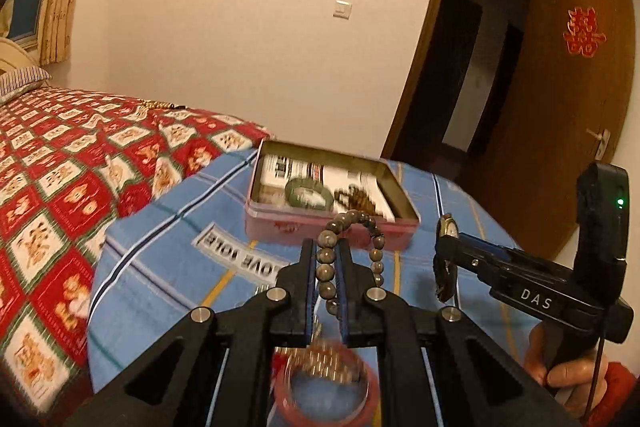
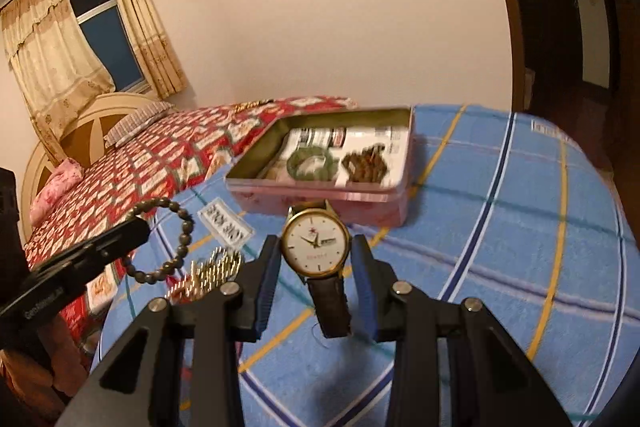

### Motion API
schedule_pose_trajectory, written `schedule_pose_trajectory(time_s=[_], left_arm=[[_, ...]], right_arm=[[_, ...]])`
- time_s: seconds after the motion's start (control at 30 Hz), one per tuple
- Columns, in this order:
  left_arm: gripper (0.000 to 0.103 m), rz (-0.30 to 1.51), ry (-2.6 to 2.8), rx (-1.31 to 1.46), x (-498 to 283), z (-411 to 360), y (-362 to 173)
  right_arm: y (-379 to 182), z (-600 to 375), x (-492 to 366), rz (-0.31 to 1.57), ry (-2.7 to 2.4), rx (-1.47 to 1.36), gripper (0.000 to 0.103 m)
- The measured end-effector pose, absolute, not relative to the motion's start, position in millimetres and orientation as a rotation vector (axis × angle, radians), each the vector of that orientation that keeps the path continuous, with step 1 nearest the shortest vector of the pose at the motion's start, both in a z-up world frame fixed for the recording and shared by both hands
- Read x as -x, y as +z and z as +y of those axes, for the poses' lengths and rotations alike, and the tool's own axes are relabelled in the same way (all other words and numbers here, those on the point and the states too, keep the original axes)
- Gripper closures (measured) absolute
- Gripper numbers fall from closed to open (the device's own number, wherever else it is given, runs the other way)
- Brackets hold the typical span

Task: Organize jewelry
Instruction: 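Lower the watch and grey bracelet into the pink tin, opening both tools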

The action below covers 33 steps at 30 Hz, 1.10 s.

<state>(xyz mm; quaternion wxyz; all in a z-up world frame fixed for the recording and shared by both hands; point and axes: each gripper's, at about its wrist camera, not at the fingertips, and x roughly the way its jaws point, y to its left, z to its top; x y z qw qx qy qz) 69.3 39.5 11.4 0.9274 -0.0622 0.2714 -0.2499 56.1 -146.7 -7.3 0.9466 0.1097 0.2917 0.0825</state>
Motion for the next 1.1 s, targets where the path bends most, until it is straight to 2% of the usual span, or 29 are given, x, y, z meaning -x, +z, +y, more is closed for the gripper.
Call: schedule_pose_trajectory(time_s=[0.47,0.77,1.1], left_arm=[[0.095,0.512,-0.495,0.2,-166.4,20.0,24.3],[0.095,0.641,-0.444,0.167,-217.4,4.3,-5.6],[0.095,0.728,-0.362,0.182,-239.1,10.2,-24.0]], right_arm=[[31.0,-159.5,-146.9,0.496,0.091,-0.295,0.064],[-8.7,-159.8,-219.0,0.651,0.05,-0.343,0.064],[-42.2,-140.8,-235.3,0.738,0.056,-0.27,0.064]])
